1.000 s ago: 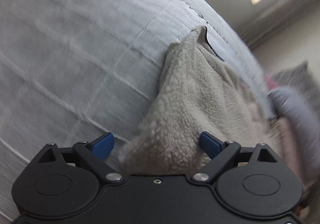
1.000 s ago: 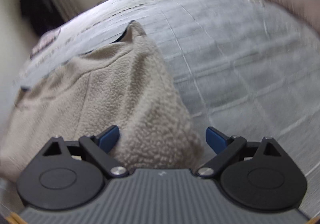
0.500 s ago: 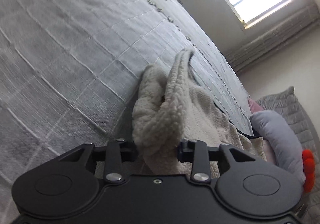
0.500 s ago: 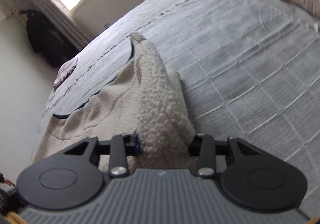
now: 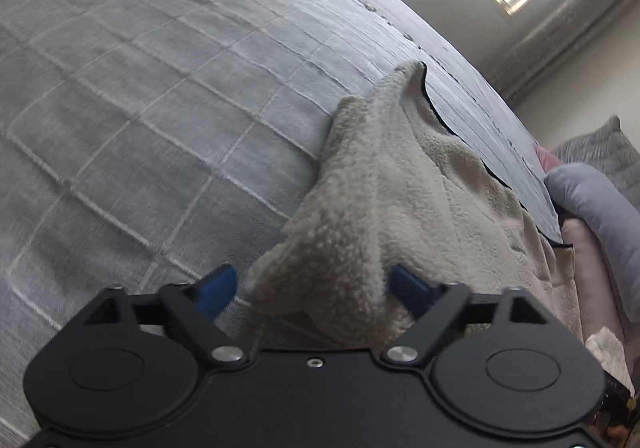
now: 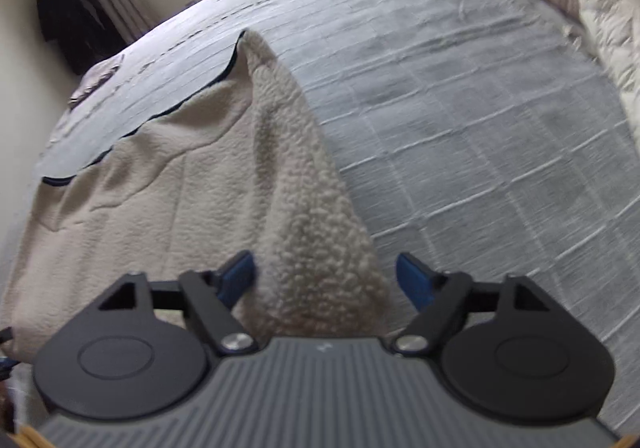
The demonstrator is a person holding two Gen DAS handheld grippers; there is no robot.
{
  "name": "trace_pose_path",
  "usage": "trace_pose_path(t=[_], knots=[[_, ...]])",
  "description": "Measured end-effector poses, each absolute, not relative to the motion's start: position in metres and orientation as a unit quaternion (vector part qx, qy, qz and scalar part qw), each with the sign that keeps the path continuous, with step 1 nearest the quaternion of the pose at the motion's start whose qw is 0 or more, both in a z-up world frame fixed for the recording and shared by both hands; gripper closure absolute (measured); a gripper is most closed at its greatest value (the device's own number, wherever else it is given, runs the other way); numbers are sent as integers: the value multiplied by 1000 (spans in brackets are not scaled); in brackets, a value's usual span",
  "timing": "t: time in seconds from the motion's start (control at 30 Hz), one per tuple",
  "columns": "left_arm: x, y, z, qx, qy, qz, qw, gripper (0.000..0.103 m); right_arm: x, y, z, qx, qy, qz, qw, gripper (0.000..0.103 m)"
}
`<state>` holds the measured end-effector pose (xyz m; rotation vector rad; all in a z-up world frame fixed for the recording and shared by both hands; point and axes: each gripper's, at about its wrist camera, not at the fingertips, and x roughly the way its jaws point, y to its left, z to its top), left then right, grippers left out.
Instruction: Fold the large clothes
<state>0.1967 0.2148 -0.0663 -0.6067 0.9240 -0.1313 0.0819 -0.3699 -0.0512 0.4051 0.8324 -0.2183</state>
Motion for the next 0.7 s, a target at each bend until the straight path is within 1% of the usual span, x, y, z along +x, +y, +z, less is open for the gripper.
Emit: trace_pose_path(t=[0.03,0.1,0.17,0.2,0.23,0.33,0.43,0.47,0.5,0.57,0.6,0.63,0.7], knots=[[195,215,-69,-298,439,-65,845,13,79,-366,-44,175,389,-118,897,18],[193,215,-76,-325,443,-62,833,9,75,-356,-29,146,361,-137,911,15],[191,214,-83,-349,441,-61,824,7,73,-341,-16,124,336,-133,924,14],[190,213,-86,-358,436,-62,823,3,74,-332,-11,114,326,-126,930,14],[187,210,-86,-365,431,-63,823,2,76,-322,-7,102,319,-117,935,14],[188,206,-88,-380,417,-66,823,2,86,-286,-2,69,299,-79,948,14],[191,201,-91,-399,398,-69,823,2,102,-252,-11,57,292,-25,954,15],[192,199,-91,-402,391,-68,825,5,107,-242,-17,56,292,-7,955,15],[193,196,-90,-400,382,-65,831,16,111,-233,-25,56,293,14,954,17],[194,191,-91,-396,372,-59,837,27,117,-218,-38,55,298,61,951,26],[194,188,-90,-391,367,-51,843,34,120,-211,-44,55,303,84,948,38],[194,185,-88,-384,362,-45,849,37,123,-207,-49,58,306,102,945,50],[192,179,-82,-369,348,-36,861,49,130,-199,-56,66,315,136,937,61]])
